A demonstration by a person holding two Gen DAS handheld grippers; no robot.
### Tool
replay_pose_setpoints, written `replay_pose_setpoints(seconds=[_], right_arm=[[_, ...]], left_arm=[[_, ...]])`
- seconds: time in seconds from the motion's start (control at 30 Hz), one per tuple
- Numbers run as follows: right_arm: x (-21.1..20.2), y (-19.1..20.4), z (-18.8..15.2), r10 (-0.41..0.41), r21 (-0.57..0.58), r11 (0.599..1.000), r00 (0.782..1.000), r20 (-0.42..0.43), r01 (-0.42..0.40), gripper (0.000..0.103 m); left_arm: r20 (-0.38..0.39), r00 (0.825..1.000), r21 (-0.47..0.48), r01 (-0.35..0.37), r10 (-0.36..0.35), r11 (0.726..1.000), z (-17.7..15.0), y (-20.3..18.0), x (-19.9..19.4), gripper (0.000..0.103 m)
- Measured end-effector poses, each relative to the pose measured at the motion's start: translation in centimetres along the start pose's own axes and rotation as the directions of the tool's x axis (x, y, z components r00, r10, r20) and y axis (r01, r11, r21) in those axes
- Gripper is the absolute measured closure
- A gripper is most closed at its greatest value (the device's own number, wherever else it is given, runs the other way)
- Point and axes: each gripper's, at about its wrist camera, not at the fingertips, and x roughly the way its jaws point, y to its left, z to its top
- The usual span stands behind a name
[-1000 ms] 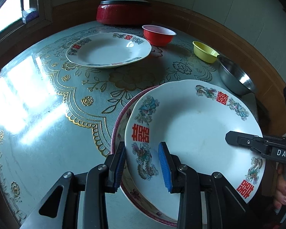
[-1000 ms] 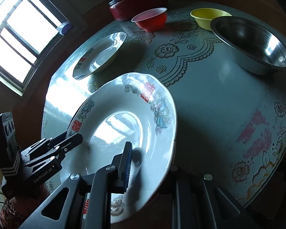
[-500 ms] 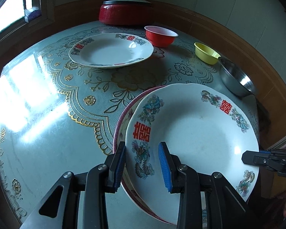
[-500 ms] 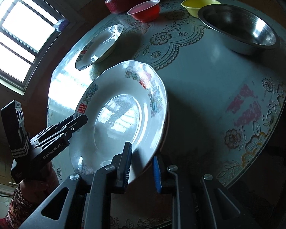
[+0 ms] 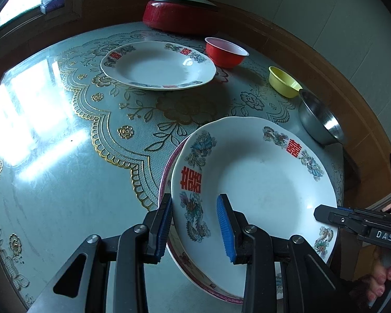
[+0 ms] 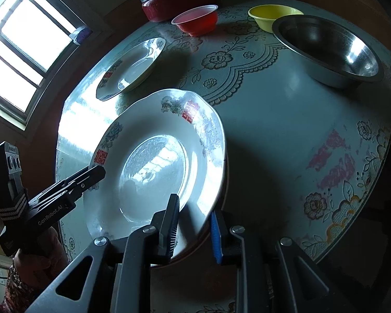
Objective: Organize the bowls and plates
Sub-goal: 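Lower the deep white plate onto the pink-rimmed plate with both grippers, then open both grippers and release the deep white plate on the stack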
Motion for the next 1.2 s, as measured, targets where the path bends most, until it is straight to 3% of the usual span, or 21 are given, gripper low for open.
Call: replay_pose_setpoints(seconds=[0.1, 0.17, 0.3, 0.4, 0.47, 0.53, 0.67, 0.8, 0.9, 1.07, 1.2], right_arm=[[-0.6, -0.1, -0.4, 0.016, 0.021, 1.000, 1.000, -0.009, -0.016, 0.075], [-0.8, -0.2, -0.7, -0.015, 0.018, 1.000, 1.000, -0.022, 0.015, 0.069], [-1.3, -0.1, -1.1, 0.014, 0.005, 1.000, 1.000, -0.022, -0.014, 0.069], [-1.2, 0.1, -1.3, -0.007, -0.011, 1.000, 1.000, -0.014, 0.006, 0.074], [-1.0, 0.0, -1.3, -0.022, -0.006, 1.000, 1.000, -0.011, 0.022, 0.087], [-0.7, 0.0, -1.4, -0.016, -0.009, 1.000, 1.000, -0.011, 0.016, 0.088], [-0.7, 0.0, -1.4, -0.010, -0.005, 1.000, 1.000, -0.020, 0.010, 0.087], [-1.3, 0.1, -1.4, 0.008, 0.012, 1.000, 1.000, -0.022, -0.008, 0.085], [-1.9, 0.4, -1.2, 0.003, 0.000, 1.000, 1.000, -0.008, -0.003, 0.083], [-2.5, 1.7, -0.6, -0.045, -0.056, 0.997, 0.999, 0.016, 0.046, 0.074], [-2.9, 2.7, 0.1, -0.056, -0.099, 0.993, 0.998, 0.034, 0.059, 0.073]], left_arm=[[0.000, 1.000, 0.010, -0.002, 0.002, 1.000, -0.1, -0.1, -0.1, 0.068], [0.011, 1.000, 0.021, -0.010, 0.010, 1.000, -0.1, -0.2, -0.3, 0.068], [0.010, 1.000, 0.044, -0.026, 0.026, 0.999, -0.1, -0.4, -0.2, 0.068], [0.016, 0.999, 0.053, -0.036, 0.035, 0.998, -0.1, -0.5, -0.5, 0.068], [0.030, 0.997, 0.057, -0.069, 0.068, 0.996, -0.1, -0.5, -0.8, 0.065], [0.046, 0.995, 0.061, -0.086, 0.083, 0.994, 0.0, -0.3, -1.2, 0.059], [0.042, 0.996, 0.066, -0.076, 0.073, 0.995, -0.1, -0.1, -1.4, 0.058], [0.031, 0.997, 0.033, -0.074, 0.073, 0.997, -0.5, 0.3, -1.4, 0.048], [0.029, 0.996, 0.013, -0.080, 0.079, 0.997, -0.8, 0.6, -1.6, 0.046], [0.048, 0.990, 0.011, -0.132, 0.131, 0.991, -0.7, 0.6, -2.3, 0.030], [0.059, 0.986, -0.005, -0.157, 0.157, 0.988, 0.0, 0.9, -2.9, 0.021]])
